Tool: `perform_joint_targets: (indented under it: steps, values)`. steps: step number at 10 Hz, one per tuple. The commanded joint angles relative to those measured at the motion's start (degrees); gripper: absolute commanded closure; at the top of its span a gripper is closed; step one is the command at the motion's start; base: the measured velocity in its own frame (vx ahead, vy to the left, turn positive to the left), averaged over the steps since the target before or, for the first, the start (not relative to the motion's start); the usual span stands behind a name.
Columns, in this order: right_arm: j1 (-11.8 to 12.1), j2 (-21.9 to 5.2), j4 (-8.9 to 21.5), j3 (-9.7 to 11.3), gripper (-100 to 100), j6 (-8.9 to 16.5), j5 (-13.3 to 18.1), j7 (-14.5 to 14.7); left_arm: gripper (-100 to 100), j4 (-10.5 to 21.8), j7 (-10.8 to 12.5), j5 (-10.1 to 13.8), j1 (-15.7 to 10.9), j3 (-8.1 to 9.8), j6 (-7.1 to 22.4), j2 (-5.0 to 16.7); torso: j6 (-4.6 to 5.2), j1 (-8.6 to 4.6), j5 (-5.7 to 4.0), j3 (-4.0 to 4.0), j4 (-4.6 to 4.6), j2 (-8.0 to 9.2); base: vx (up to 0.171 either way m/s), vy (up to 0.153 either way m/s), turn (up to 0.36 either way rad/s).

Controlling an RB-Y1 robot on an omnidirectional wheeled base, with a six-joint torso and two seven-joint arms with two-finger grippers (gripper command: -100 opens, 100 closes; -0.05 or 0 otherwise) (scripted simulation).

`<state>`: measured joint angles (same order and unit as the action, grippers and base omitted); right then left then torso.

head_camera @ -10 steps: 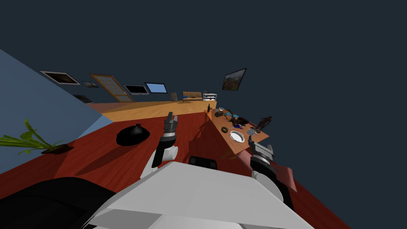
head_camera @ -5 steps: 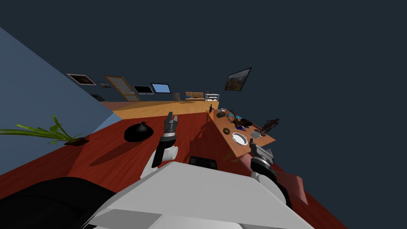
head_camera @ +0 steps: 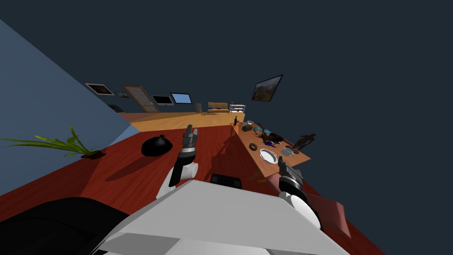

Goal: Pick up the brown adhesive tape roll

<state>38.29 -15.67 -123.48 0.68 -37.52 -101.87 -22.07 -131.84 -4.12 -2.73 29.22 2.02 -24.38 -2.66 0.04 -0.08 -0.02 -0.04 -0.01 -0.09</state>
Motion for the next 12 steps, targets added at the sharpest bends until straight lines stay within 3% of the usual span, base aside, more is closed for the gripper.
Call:
perform_joint_targets:
  steps: [1, 3, 4, 8, 11, 12]
  values:
    - [0.4, -0.2, 0.6, 0.1, -100, -1.4, -2.9, -1.1, 0, 0.0, 0.0, 0.0, 0.0, 0.00, 0.0, 0.0, 0.00, 0.00, 0.00, 0.00, 0.00, 0.00, 0.028, -0.005, 0.144]
    - [0.4, -0.2, 0.6, 0.1, -100, -1.4, -6.6, -1.1, 0, 0.0, 0.0, 0.0, 0.0, 0.00, 0.0, 0.0, -0.01, -0.02, 0.00, -0.03, -0.01, -0.05, 0.026, -0.010, 0.045]
    - [0.4, -0.2, 0.6, 0.1, -100, -1.4, -7.0, -1.1, 0, 0.0, 0.0, 0.0, 0.0, 0.00, 0.0, 0.0, 0.00, 0.00, 0.00, -0.01, 0.00, -0.02, 0.005, 0.000, -0.013]
    - [0.5, -0.6, 2.3, 0.0, -100, -4.3, -14.6, -2.7, 0, 0.0, 0.0, 0.0, 0.0, 0.00, 0.0, 0.0, 0.00, -0.01, 0.00, -0.03, -0.01, -0.04, 0.038, -0.013, 0.095]
    - [0.5, -0.6, 2.3, 0.0, -100, -4.3, -18.6, -2.7, 0, 0.0, 0.0, 0.0, 0.0, 0.00, 0.0, 0.0, 0.00, -0.01, 0.00, -0.02, -0.01, -0.04, 0.023, -0.011, 0.026]
    - [0.4, -0.8, 3.2, 0.0, -100, -5.8, -20.5, -3.5, 0, 0.0, 0.0, 0.0, 0.0, 0.00, 0.0, 0.0, 0.00, 0.03, 0.01, 0.01, 0.01, 0.03, 0.033, -0.012, 0.161]
